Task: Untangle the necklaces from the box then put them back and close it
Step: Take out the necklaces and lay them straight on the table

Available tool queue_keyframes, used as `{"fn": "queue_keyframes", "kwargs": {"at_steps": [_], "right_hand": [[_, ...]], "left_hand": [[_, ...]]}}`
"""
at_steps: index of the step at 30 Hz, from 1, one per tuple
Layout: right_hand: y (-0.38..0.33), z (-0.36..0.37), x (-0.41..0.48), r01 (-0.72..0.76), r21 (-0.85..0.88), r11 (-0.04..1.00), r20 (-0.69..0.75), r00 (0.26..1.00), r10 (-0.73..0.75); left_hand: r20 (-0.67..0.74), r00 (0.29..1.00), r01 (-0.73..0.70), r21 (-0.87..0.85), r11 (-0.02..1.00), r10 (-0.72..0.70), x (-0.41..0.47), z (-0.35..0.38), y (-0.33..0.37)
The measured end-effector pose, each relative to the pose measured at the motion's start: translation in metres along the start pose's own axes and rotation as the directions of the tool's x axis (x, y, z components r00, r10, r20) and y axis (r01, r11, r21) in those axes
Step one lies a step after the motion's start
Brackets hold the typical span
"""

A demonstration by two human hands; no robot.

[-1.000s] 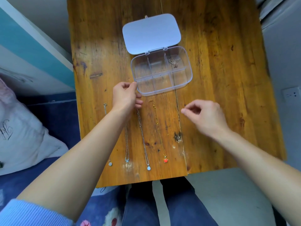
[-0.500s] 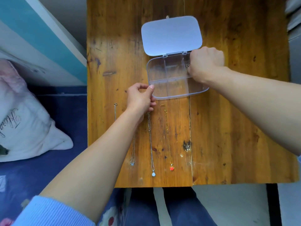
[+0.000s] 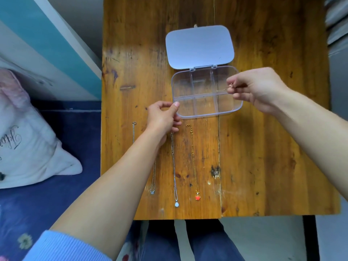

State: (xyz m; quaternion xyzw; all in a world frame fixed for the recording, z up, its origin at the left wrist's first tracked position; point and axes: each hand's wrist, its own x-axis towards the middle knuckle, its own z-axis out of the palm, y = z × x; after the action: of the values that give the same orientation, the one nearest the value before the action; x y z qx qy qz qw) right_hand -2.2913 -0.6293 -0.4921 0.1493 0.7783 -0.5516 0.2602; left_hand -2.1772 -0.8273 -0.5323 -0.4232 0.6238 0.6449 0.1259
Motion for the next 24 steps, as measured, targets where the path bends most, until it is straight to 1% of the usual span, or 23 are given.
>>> {"fn": "queue_keyframes", "kwargs": {"at_steps": [1, 2, 5, 7, 9, 11, 12, 14, 15, 17, 19, 21, 23, 24], "right_hand": [[0.004, -0.005, -0.004, -0.034, 0.079, 0.996, 0.025, 0.999, 0.032], [0.009, -0.009, -0.008, -0.042, 0.109, 0.993, 0.041, 0.998, 0.038], [0.025, -0.013, -0.025, -0.037, 0.117, 0.992, 0.028, 0.999, 0.034], [0.038, -0.014, -0.037, -0.048, 0.143, 0.989, -0.006, 0.999, 0.049], [0.052, -0.017, -0.048, -0.058, 0.134, 0.989, -0.056, 0.996, 0.066], [0.067, -0.022, -0.056, -0.087, 0.111, 0.990, -0.110, 0.989, 0.099], [0.073, -0.024, -0.058, -0.110, 0.118, 0.987, -0.125, 0.984, 0.125], [0.083, -0.028, -0.062, -0.153, 0.201, 0.968, -0.127, 0.975, 0.181], [0.087, -0.030, -0.064, -0.168, 0.261, 0.951, -0.124, 0.971, 0.206], [0.092, -0.034, -0.067, -0.193, 0.373, 0.908, -0.127, 0.958, 0.255], [0.095, -0.039, -0.068, -0.212, 0.471, 0.856, -0.129, 0.943, 0.305], [0.098, -0.043, -0.068, -0.232, 0.524, 0.819, -0.130, 0.929, 0.346], [0.101, -0.045, -0.067, -0.255, 0.518, 0.816, -0.133, 0.919, 0.372], [0.103, -0.047, -0.067, -0.271, 0.488, 0.830, -0.144, 0.912, 0.383]], "left_hand": [[-0.001, 1.000, 0.003, 0.001, 1.000, -0.003, -0.001, 0.000, 0.000], [-0.003, 1.000, 0.005, 0.002, 1.000, -0.005, -0.001, 0.000, 0.001], [-0.038, 0.999, -0.009, 0.051, 0.999, 0.011, -0.002, 0.001, 0.002], [-0.078, 0.996, -0.029, 0.123, 0.992, 0.039, -0.001, 0.002, 0.002], [-0.133, 0.989, -0.043, 0.174, 0.984, 0.067, -0.003, 0.003, 0.000], [-0.211, 0.964, -0.109, 0.244, 0.963, 0.163, -0.008, 0.003, -0.003], [-0.239, 0.938, -0.175, 0.301, 0.937, 0.252, -0.013, 0.004, -0.004], [-0.218, 0.860, -0.342, 0.427, 0.837, 0.462, -0.024, 0.011, -0.004], [-0.173, 0.820, -0.413, 0.480, 0.774, 0.545, -0.028, 0.017, -0.003], [-0.016, 0.769, -0.515, 0.576, 0.635, 0.639, -0.034, 0.033, 0.000], [0.181, 0.722, -0.593, 0.658, 0.464, 0.667, -0.034, 0.052, 0.003], [0.333, 0.662, -0.662, 0.680, 0.314, 0.672, -0.034, 0.070, 0.005], [0.447, 0.596, -0.714, 0.675, 0.186, 0.667, -0.033, 0.084, 0.004], [0.501, 0.568, -0.736, 0.664, 0.131, 0.653, -0.034, 0.091, 0.002]]}}
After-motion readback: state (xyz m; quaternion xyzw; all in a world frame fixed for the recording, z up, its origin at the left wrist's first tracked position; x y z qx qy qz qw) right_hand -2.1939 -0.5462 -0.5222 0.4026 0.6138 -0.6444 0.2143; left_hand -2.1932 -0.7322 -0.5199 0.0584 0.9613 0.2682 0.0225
